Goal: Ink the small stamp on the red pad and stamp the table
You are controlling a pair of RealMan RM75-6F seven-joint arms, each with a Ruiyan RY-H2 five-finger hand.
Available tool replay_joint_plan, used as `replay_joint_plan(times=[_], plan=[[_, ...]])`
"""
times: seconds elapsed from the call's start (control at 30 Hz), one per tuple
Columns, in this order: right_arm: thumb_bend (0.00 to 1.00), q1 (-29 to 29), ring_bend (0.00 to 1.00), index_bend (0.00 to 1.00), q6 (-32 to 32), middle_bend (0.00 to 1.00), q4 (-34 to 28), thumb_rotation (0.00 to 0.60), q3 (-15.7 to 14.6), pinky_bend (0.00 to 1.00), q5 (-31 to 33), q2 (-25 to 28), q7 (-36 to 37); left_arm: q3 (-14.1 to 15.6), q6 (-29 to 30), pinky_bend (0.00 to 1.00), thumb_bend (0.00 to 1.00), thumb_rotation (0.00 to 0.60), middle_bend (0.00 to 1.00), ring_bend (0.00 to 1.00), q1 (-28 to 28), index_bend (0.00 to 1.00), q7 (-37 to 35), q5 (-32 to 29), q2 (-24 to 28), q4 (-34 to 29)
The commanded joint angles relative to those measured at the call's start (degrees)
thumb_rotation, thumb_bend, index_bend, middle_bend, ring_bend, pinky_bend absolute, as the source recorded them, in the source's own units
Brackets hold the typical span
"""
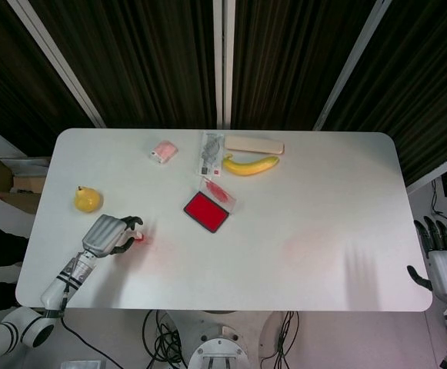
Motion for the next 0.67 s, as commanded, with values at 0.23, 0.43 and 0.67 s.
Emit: replay_joint_plan(times=[0.23,0.43,0.67], plan=[[0.15,-0.5,0.0,0.0,1.2,0.0,-0.4,0.6,0.1,0.0,-0.5,0.8,0.8,-2.1,12.6,0.67,0.32,0.6,0.31,0.48,6.1,0.26,1.4,-0.4,8.3,-6.6],[0.12,-1.9,0.0,0.0,2.9,0.0,0.3,0.6,-0.9,0.0,-1.4,1.2,1.9,-0.2,21.2,0.2,0.24,0.046,0.12,0.08,13.3,0.2,-4.0,0.1,13.6,-5.8],[0.12,-2.7,0.0,0.0,4.9,0.0,0.5,0.6,-1.2,0.0,-2.6,0.5,1.7,0.4,20.2,0.19,0.21,0.0,0.1,0.08,16.6,0.15,-2.9,-2.5,18.2,-7.1]])
